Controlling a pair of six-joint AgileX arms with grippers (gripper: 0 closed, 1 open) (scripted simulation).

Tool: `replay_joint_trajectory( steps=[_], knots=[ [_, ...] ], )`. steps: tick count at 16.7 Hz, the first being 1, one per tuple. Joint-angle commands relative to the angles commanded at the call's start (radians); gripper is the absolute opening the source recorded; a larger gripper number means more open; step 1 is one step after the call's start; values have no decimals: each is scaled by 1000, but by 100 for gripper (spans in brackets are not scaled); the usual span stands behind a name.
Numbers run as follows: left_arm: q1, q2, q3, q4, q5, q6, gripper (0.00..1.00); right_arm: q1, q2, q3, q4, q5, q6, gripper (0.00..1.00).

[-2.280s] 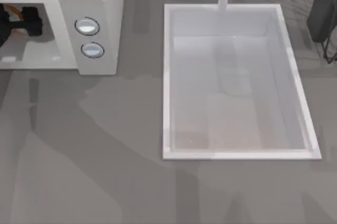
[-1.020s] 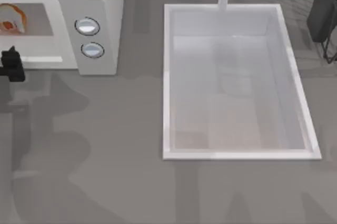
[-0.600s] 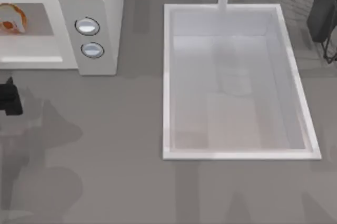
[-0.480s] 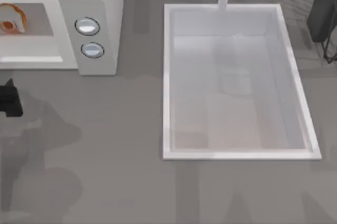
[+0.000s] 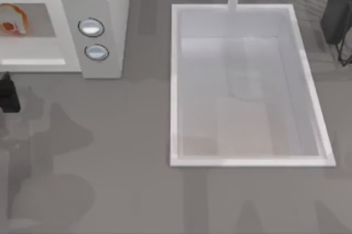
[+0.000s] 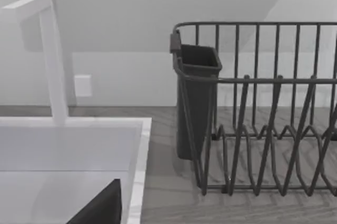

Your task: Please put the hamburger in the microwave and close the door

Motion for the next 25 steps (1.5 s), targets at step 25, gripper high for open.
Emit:
replay_joint_trajectory(
  steps=[25],
  knots=[
    [-7, -490, 72, -580, -34, -9, 100, 0, 0, 0, 0, 0, 0, 100]
  ],
)
